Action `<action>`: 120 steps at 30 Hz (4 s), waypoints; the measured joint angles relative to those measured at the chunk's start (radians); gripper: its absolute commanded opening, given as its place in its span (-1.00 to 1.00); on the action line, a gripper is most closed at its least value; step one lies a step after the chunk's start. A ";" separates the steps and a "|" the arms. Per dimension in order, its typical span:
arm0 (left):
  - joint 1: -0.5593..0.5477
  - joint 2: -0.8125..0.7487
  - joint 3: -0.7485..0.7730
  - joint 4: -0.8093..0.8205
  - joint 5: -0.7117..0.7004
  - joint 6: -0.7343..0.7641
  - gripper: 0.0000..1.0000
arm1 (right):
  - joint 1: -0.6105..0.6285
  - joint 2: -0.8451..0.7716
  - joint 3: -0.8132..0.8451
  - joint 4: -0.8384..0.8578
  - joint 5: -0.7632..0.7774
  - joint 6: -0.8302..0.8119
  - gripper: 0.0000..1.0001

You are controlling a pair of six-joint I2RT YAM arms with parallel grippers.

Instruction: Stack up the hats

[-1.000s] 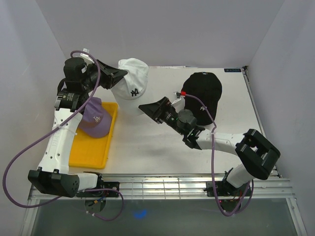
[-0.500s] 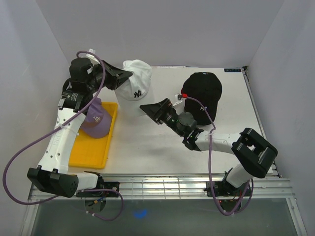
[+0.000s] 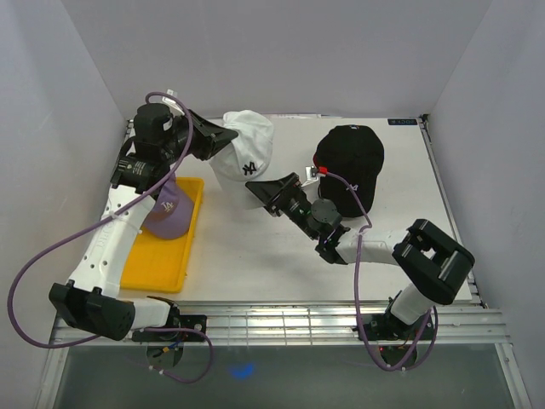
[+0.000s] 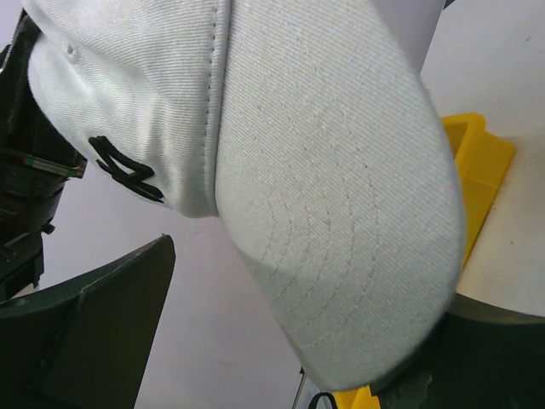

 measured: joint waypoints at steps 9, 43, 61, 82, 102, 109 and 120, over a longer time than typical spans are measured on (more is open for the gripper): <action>0.000 0.000 -0.036 0.012 -0.010 0.001 -1.00 | -0.001 -0.089 -0.036 -0.013 0.036 -0.023 -0.12; -0.003 -0.014 0.191 -0.096 -0.017 0.174 0.74 | -0.365 -0.275 0.267 -0.429 -0.127 -0.026 -0.84; -0.003 -0.227 0.061 -0.145 0.082 0.216 0.75 | -0.562 -0.430 -0.087 -0.296 0.009 0.104 -0.85; -0.003 -0.240 -0.071 -0.114 0.117 0.229 0.74 | -0.702 -0.410 0.093 -0.198 -0.028 0.131 -0.84; -0.003 -0.226 -0.082 -0.091 0.158 0.250 0.74 | -0.690 -0.377 -0.334 0.090 -0.053 0.170 -0.84; -0.003 -0.215 -0.099 -0.088 0.158 0.259 0.74 | -0.674 -0.376 -0.413 0.116 -0.055 0.170 -0.84; -0.004 -0.210 -0.117 -0.085 0.158 0.267 0.74 | -0.672 -0.355 -0.487 0.130 -0.055 0.181 -0.67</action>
